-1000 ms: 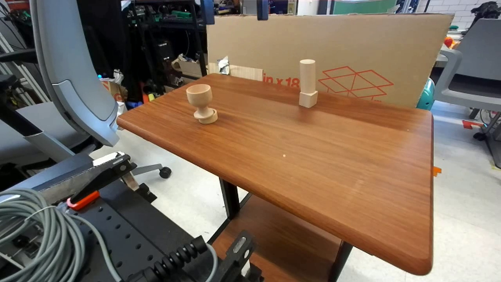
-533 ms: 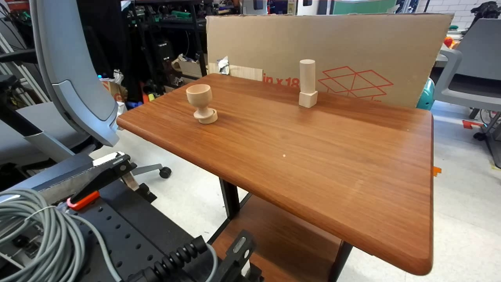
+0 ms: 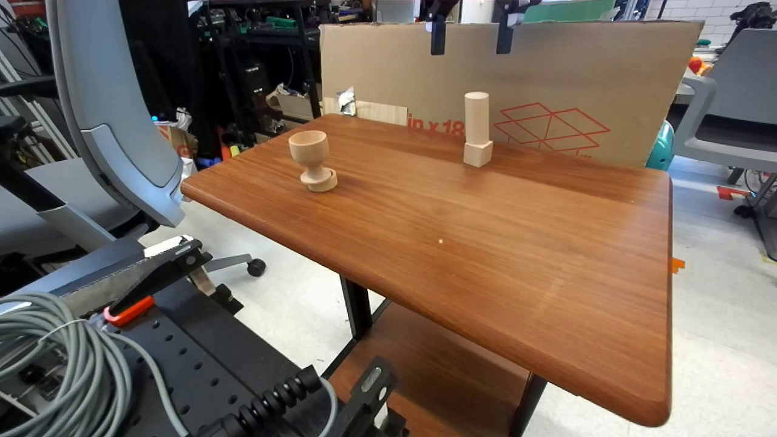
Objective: Remove the object from the cube and put it in the object
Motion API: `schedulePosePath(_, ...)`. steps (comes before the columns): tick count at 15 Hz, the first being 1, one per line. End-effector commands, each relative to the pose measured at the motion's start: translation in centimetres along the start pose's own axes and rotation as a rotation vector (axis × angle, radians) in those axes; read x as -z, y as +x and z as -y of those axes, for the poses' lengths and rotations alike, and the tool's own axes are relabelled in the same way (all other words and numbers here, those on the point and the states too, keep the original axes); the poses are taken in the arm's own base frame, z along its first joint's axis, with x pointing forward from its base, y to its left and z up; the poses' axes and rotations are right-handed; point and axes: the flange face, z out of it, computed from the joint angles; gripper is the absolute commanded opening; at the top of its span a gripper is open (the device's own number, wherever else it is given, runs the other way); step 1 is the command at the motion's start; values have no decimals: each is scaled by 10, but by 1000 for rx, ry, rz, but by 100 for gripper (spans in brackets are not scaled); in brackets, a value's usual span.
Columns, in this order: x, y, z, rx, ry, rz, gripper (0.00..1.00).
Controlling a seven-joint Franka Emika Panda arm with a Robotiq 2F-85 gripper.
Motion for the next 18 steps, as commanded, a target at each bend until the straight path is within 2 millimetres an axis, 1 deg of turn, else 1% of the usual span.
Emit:
schedulePosePath(1,-12,21,-6,-62,-43,53,100)
schedulePosePath(3,-20,26,-7,-78,-57,76,100)
schedulePosePath(7,-33,34,-3,-96,-77,110,100)
schedulePosePath(13,-51,41,4,-107,-101,157,100)
schedulePosePath(14,-54,41,6,-107,-109,161,99)
schedulePosePath(15,-56,42,6,-106,-114,166,74)
schedulePosePath(16,-57,42,7,-107,-119,168,74)
schedulePosePath(17,-58,43,8,-107,-123,170,71)
schedulePosePath(18,-59,44,8,-107,-129,169,65)
